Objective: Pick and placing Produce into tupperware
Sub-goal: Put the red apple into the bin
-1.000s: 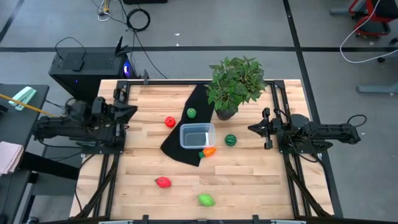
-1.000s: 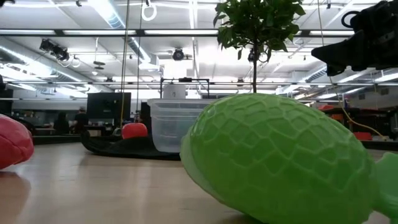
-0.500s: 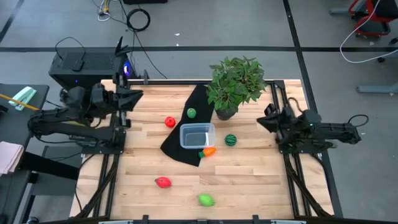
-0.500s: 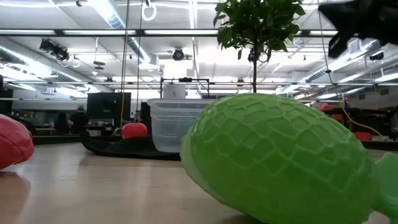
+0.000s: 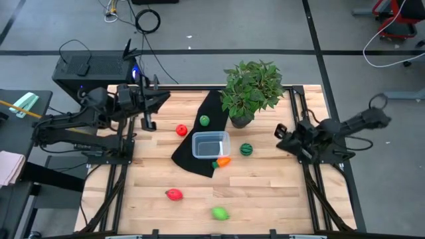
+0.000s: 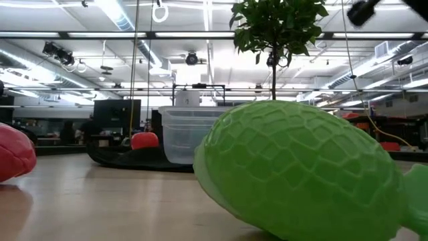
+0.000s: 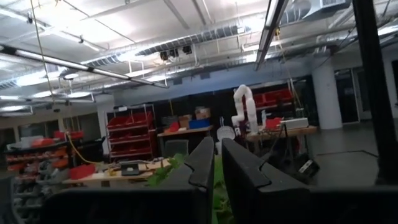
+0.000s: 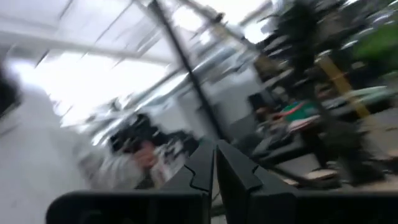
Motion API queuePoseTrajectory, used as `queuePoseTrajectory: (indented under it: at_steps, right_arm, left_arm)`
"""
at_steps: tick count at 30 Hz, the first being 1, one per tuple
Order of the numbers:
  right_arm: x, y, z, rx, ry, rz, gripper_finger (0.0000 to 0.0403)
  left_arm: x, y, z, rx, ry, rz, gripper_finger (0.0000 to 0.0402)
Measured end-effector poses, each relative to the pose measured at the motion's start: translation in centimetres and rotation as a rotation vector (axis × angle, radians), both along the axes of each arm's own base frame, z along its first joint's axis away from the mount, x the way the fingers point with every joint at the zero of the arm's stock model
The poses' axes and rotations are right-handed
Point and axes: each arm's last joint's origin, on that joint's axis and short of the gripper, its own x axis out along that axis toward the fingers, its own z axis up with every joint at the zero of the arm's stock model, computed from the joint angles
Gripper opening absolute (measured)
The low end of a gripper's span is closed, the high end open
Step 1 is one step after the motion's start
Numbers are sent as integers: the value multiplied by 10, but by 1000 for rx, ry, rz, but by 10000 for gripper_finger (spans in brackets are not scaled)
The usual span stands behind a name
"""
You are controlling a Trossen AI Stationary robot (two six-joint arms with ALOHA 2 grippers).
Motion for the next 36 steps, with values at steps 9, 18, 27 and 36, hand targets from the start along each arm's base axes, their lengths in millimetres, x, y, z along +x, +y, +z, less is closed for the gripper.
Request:
queuePoseTrajectory:
  at_steps: [9,18,27,36]
  right_arm:
    - [46,42,56,-260,414,175,24]
    - [64,52,85,-495,689,222,27]
    - [85,68,67,-505,824,291,27]
    - [87,70,65,-365,921,290,28]
  left_arm:
    - [-2,0,1,0,-7,-1,35]
    - [-1,0,1,-4,-5,-3,39]
    - [-1,0,1,-137,-34,-65,29]
    - [9,1,-40,-222,393,-39,37]
